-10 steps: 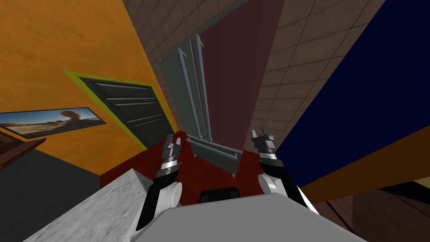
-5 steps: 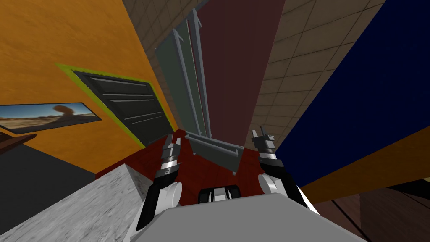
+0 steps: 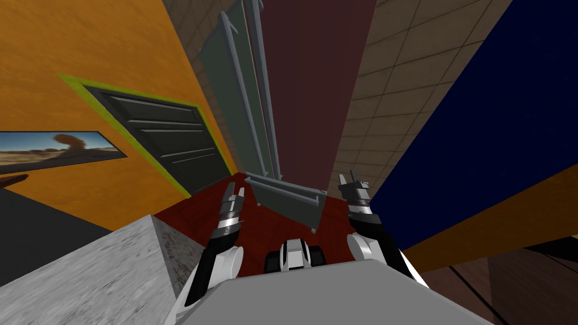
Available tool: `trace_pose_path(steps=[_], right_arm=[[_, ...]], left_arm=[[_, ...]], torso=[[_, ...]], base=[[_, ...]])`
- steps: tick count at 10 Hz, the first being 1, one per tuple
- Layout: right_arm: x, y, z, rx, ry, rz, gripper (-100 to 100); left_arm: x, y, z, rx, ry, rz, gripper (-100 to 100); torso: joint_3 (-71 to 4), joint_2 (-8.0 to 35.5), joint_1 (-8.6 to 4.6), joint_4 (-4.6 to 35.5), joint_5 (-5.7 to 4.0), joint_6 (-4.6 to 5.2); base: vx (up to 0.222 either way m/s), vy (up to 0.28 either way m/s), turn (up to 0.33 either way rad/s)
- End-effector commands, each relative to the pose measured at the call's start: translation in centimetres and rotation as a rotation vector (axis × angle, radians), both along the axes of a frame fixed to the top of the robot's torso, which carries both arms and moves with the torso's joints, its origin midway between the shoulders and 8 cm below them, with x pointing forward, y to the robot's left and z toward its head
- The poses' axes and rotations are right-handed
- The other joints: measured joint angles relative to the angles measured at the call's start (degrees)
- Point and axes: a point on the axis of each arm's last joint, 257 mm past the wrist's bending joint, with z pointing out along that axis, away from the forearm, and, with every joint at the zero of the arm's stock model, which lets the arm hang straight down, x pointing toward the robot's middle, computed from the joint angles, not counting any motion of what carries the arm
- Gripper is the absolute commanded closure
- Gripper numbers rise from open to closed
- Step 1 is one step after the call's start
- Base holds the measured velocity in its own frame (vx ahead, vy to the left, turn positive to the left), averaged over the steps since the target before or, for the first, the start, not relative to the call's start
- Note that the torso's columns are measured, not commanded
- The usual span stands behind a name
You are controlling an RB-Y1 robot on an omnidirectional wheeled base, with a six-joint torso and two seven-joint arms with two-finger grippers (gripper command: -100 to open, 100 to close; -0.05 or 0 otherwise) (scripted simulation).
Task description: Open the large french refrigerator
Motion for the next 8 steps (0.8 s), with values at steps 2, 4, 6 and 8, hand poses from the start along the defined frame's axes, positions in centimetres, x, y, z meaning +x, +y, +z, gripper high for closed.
trace_pose_path(steps=[2, 4, 6, 8], right_arm=[[0.0, 0.0, 0.0, 0.0, 0.0, 0.0, 0], [0.0, 0.0, 0.0, 0.0, 0.0, 0.0, 0], [0.0, 0.0, 0.0, 0.0, 0.0, 0.0, 0], [0.0, 0.0, 0.0, 0.0, 0.0, 0.0, 0]], left_arm=[[0.7, 0.7, -2.9, 0.041, 0.038, -0.005, -100], [1.1, 1.3, -4.4, 0.061, 0.053, -0.003, -100], [1.3, 1.8, -6.0, 0.068, 0.077, 0.001, -100], [1.4, 2.3, -7.2, 0.074, 0.091, 0.006, -100]], torso=[[-0.1, 0.0, 0.07, 0.1, 0.02, 0.0], [0.0, 0.1, 0.08, 0.1, 0.03, 0.0], [0.0, 0.1, 0.25, 0.1, 0.06, -0.01], [-0.1, 0.1, 0.07, 0.1, 0.03, 0.01]], base=[[0.032, -0.118, -0.022], [0.014, -0.131, -0.03], [0.03, -0.083, -0.012], [0.019, -0.103, -0.022]])
